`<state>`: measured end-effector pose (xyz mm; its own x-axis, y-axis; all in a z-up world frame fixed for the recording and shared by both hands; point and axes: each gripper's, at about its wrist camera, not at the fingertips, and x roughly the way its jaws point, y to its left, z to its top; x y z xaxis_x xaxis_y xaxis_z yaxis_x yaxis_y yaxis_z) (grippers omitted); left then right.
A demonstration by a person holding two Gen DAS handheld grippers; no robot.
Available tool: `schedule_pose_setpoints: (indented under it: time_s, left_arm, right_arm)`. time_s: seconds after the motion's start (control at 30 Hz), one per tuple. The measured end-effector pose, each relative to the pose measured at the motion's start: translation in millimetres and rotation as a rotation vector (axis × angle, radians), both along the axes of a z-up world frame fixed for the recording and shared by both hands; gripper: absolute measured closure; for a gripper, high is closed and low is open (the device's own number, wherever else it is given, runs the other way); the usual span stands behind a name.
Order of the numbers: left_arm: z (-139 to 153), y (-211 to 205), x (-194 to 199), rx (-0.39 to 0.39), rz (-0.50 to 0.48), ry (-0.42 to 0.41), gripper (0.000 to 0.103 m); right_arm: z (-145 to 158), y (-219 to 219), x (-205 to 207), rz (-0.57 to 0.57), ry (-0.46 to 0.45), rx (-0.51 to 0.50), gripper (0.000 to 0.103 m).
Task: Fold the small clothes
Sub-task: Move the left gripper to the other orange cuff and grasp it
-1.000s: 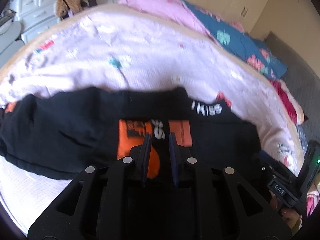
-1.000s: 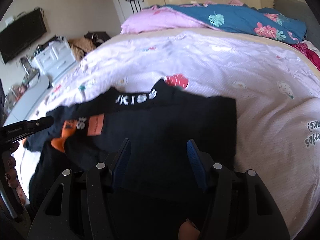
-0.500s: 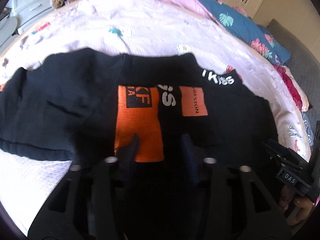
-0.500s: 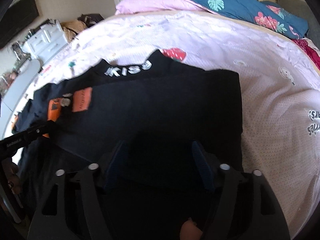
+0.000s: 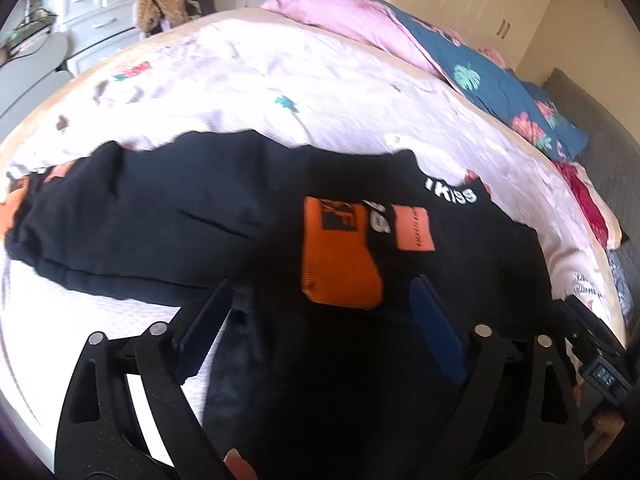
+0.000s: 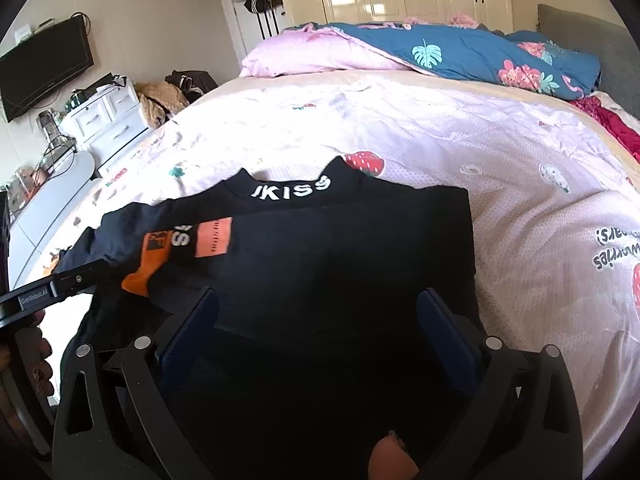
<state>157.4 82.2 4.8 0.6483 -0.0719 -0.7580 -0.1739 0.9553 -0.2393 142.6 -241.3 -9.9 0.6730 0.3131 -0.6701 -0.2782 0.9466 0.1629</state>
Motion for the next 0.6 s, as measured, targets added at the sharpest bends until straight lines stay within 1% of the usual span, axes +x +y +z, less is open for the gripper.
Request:
schedule_pose_setpoints:
  time_s: [0.07, 0.17, 0.27, 0.43, 0.5, 0.6]
  left_arm:
    - [3, 7, -5, 0.007, 0.020, -0.008, 0.013]
    - [7, 13, -10, 0.020, 0.043, -0.021, 0.009]
    - [12, 23, -17, 0.033, 0.073, -0.037, 0.009]
    - [17, 35, -24, 0.071, 0.107, -0.053, 0.009]
    - [18, 42, -27, 0.071, 0.125, -0.058, 0.009]
    - [17, 54, -30, 0.050, 0.157, -0.054, 0.009]
  right_arm:
    - [5, 6, -4, 0.007, -0.012, 0.000, 0.004]
    - [12, 17, -9, 0.015, -0.025, -0.002, 0.004]
    - [17, 30, -13, 0.030, -0.032, -0.001, 0.004]
    - [28, 58, -20, 0.072, -0.069, -0.024, 0.004]
    - [31, 68, -23, 0.089, -0.076, -0.024, 0.004]
    - [34, 80, -25, 0.103, -0.078, -0.028, 0.004]
